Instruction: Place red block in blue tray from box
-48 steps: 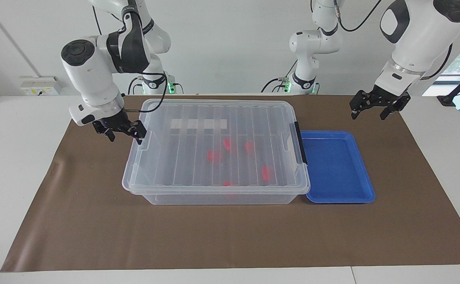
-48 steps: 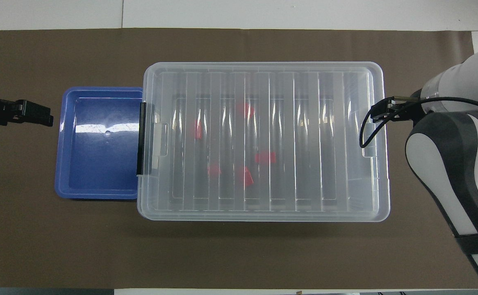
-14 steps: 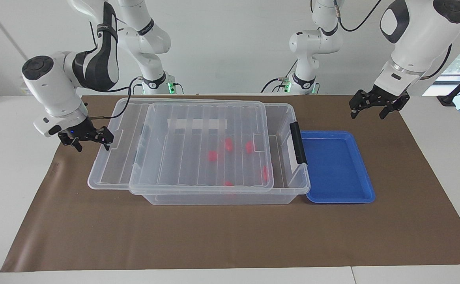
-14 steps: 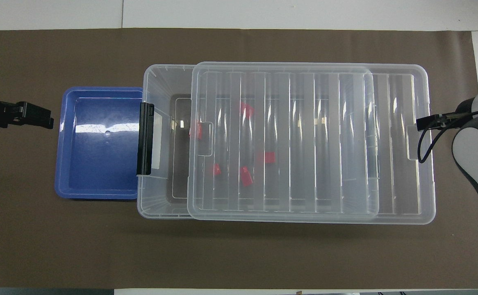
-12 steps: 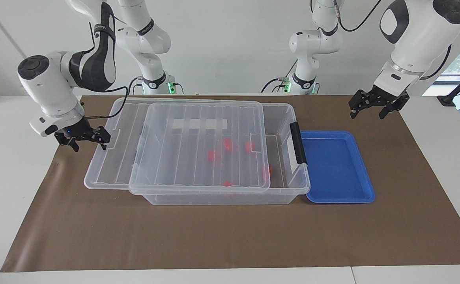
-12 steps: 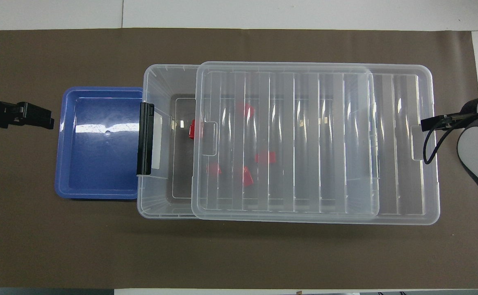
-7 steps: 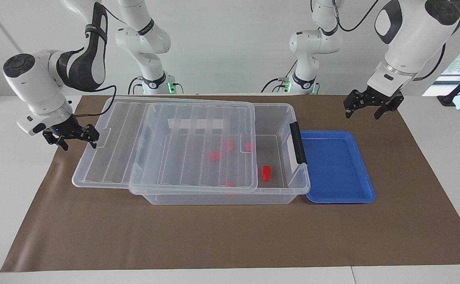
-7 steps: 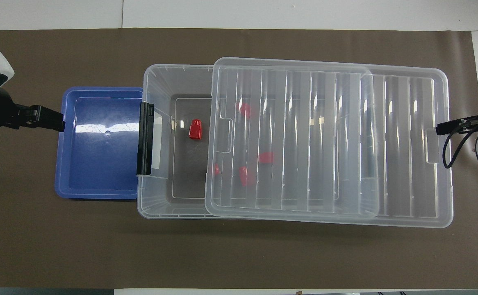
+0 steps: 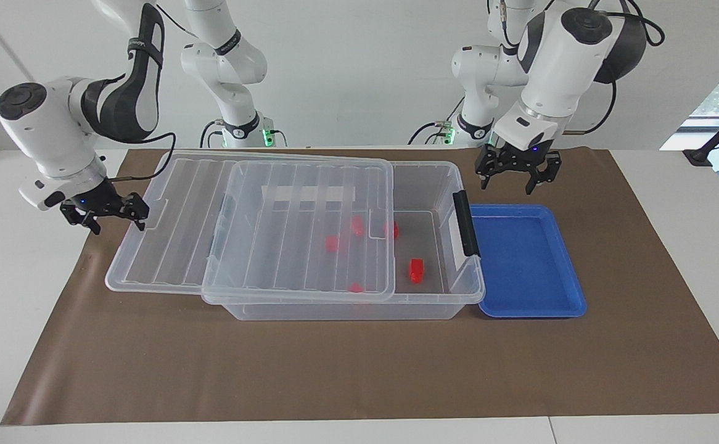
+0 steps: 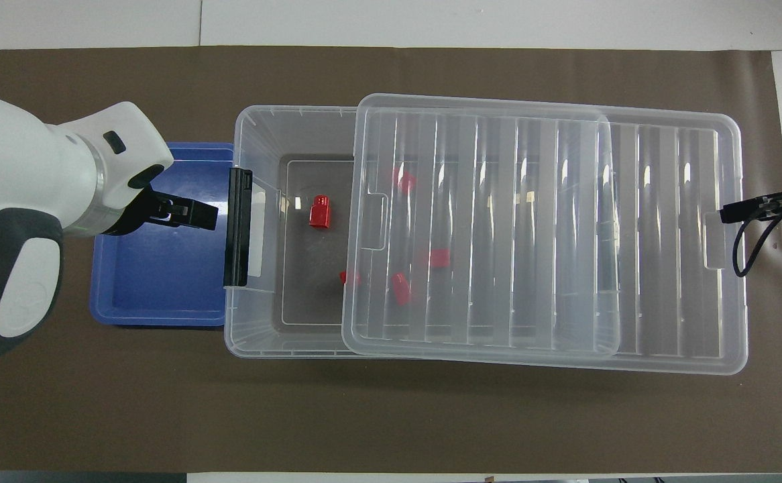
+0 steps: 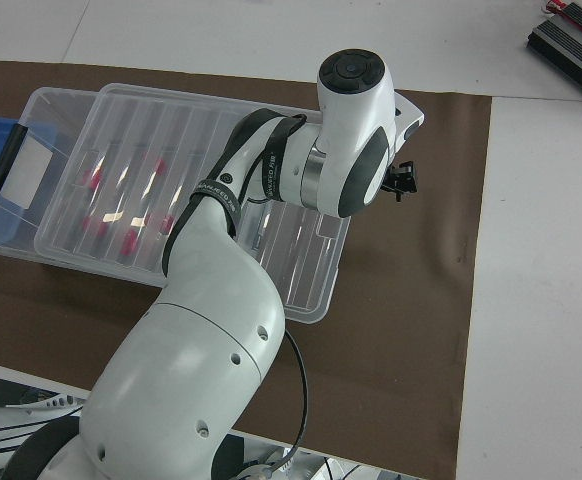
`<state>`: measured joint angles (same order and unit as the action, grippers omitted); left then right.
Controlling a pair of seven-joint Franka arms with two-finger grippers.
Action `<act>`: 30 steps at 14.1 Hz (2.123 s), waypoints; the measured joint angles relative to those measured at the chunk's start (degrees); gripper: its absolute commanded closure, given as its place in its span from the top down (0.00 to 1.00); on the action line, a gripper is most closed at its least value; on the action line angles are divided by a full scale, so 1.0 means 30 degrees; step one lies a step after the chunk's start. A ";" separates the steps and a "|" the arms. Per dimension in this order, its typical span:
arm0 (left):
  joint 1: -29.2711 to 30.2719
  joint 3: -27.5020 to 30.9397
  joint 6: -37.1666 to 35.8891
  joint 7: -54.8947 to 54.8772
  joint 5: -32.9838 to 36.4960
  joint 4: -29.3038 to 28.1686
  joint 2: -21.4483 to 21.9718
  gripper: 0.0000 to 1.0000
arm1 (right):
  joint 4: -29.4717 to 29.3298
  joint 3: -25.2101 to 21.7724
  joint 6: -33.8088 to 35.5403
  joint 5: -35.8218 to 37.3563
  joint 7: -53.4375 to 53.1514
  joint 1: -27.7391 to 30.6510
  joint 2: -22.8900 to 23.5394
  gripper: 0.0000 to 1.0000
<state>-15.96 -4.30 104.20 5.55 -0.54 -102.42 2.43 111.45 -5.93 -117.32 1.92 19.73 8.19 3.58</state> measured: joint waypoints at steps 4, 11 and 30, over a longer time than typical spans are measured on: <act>-0.1822 -0.0049 0.2078 0.1815 0.0000 -0.1150 -0.0104 1.00 | -0.0019 0.0011 0.0000 0.0015 0.0024 -0.0002 0.0000 1.00; -0.3127 -0.0048 0.5137 0.3763 0.0000 -0.1609 -0.2597 0.94 | -0.0238 0.0166 -0.0555 0.0168 0.1289 -0.0047 0.0142 1.00; -0.3591 -0.0029 0.9815 0.4972 0.0000 -0.3489 -0.4825 0.73 | -0.0612 -0.0031 -0.0998 0.0485 0.3540 -0.0021 0.0363 1.00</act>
<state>-26.74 -4.39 133.65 20.47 -0.54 -112.89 -12.05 109.62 -6.02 -120.32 3.38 30.35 8.12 4.67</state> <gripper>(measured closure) 0.269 0.000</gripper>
